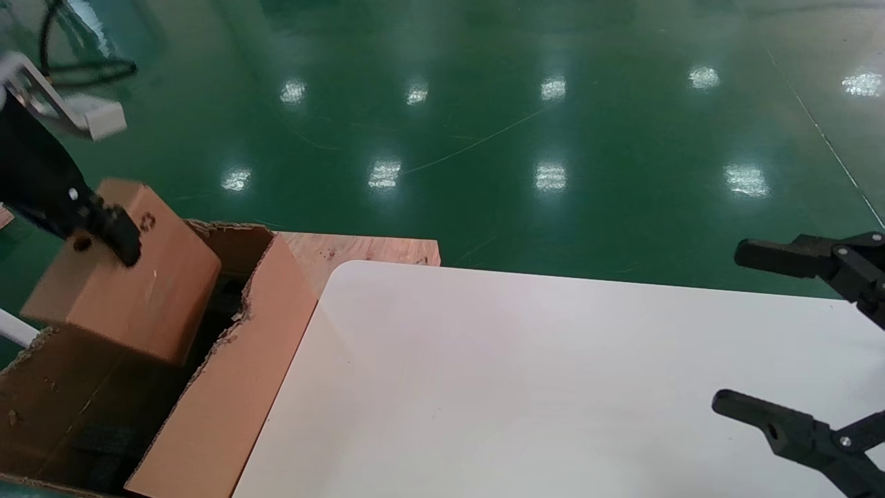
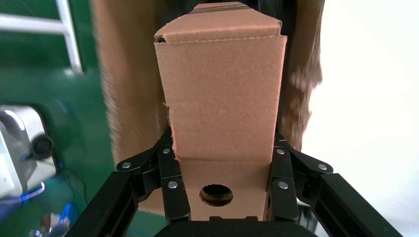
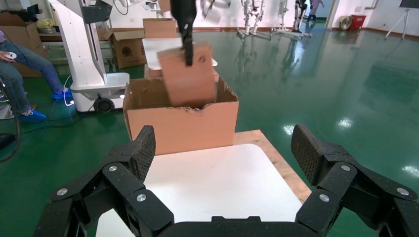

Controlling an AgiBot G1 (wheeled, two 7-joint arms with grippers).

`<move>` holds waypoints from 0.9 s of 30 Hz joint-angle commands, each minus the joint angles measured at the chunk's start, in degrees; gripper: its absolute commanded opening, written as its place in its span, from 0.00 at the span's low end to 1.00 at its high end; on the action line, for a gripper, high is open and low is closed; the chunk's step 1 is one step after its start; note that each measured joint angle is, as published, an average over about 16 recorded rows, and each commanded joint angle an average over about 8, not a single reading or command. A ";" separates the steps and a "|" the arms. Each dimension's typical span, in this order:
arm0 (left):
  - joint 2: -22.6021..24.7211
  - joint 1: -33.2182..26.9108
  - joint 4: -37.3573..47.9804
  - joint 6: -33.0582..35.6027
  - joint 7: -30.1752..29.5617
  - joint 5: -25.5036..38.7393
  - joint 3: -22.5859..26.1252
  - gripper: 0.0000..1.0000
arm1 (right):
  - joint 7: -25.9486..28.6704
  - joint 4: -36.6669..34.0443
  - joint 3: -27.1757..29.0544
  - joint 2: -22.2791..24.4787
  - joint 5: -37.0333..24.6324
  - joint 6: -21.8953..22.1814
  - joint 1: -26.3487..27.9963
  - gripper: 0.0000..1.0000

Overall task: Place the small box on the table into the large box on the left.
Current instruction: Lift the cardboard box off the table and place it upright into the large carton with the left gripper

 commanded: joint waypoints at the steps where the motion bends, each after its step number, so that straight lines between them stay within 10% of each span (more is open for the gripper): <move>1: -0.80 1.06 -1.94 -0.24 -1.36 -1.61 1.87 0.00 | 0.00 0.00 0.00 0.00 0.00 0.00 0.00 1.00; 27: -9.61 9.31 -9.07 -12.59 4.36 -0.65 4.27 0.00 | 0.00 0.00 -0.01 0.00 0.00 0.00 0.00 1.00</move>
